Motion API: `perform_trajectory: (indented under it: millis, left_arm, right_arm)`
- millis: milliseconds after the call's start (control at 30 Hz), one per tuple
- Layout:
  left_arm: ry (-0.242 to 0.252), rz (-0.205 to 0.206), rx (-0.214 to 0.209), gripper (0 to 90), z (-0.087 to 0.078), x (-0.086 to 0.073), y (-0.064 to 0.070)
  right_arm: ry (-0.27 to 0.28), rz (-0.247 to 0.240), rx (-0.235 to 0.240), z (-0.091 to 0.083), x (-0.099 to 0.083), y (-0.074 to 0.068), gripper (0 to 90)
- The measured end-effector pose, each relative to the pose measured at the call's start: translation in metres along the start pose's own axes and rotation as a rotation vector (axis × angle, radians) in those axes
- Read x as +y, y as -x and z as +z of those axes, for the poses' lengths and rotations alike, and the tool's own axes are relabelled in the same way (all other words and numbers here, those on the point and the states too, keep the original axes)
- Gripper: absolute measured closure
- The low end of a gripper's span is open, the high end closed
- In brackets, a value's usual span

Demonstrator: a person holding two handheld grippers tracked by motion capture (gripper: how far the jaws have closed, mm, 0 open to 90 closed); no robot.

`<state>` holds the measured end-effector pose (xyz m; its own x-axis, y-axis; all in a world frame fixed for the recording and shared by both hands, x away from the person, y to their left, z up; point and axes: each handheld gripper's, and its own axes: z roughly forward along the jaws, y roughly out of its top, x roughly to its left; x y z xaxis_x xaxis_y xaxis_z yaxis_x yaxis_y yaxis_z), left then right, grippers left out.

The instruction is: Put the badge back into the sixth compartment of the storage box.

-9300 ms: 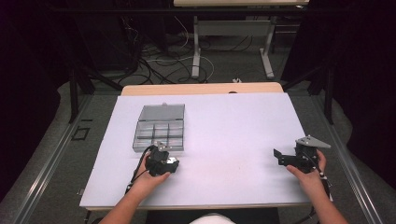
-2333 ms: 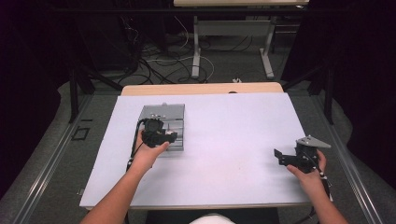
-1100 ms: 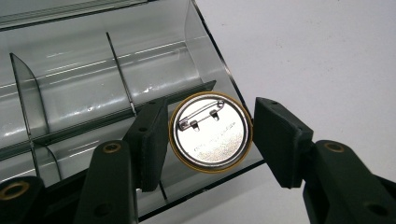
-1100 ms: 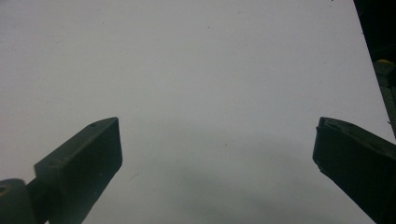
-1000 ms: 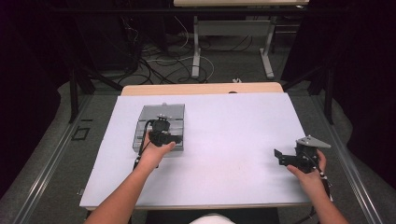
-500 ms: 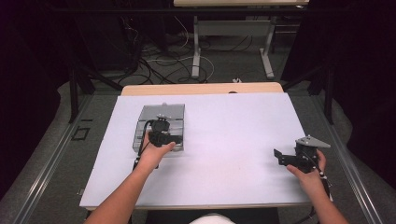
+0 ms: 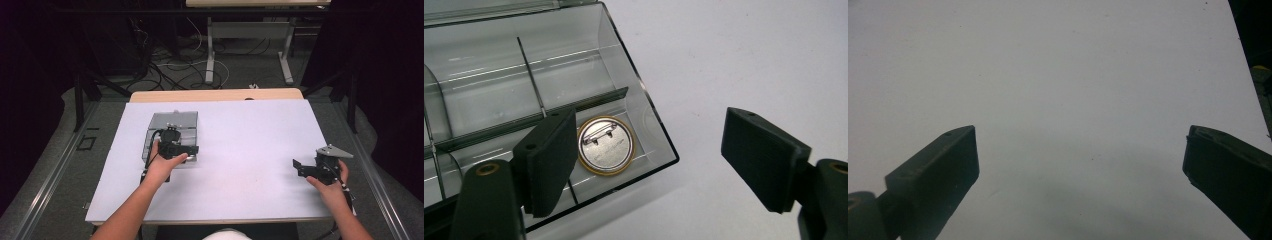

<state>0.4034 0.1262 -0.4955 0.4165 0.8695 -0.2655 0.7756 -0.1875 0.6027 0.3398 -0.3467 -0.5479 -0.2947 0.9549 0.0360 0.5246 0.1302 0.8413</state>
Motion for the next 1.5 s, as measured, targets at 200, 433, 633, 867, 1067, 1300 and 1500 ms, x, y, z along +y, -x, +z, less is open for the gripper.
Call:
perform_trajectory:
  millis: [200,433,633,867,1067,1300,1500]
  left_arm:
    - [0.017,0.022,-0.01,16.2,-0.001,0.0,0.003]
    - [0.045,0.036,-0.012,12.1,-0.007,-0.002,0.005]
    - [0.078,0.071,-0.003,5.3,-0.015,-0.003,0.005]
    - [0.113,0.121,0.026,0.8,-0.026,-0.005,0.005]
    - [0.135,0.125,0.037,0.3,-0.035,-0.009,0.002]
    - [0.16,0.093,0.03,0.4,-0.045,-0.014,-0.007]
    - [0.174,0.056,0.02,0.4,-0.052,-0.019,-0.017]
  right_arm:
    - [0.003,-0.004,-0.005,-0.002,-0.001,0.002,1.4]
    - [-0.003,0.004,-0.004,-0.001,-0.001,0.0,1.4]
    - [0.001,0.003,-0.006,-0.001,-0.001,0.001,1.4]
    - [0.0,0.003,-0.007,-0.002,-0.002,0.001,1.3]
    - [-0.002,0.009,-0.009,-0.002,-0.002,0.001,1.4]
    - [-0.001,0.009,-0.006,-0.002,-0.002,0.001,1.3]
    - [-0.003,0.014,-0.006,-0.002,-0.002,0.001,1.4]
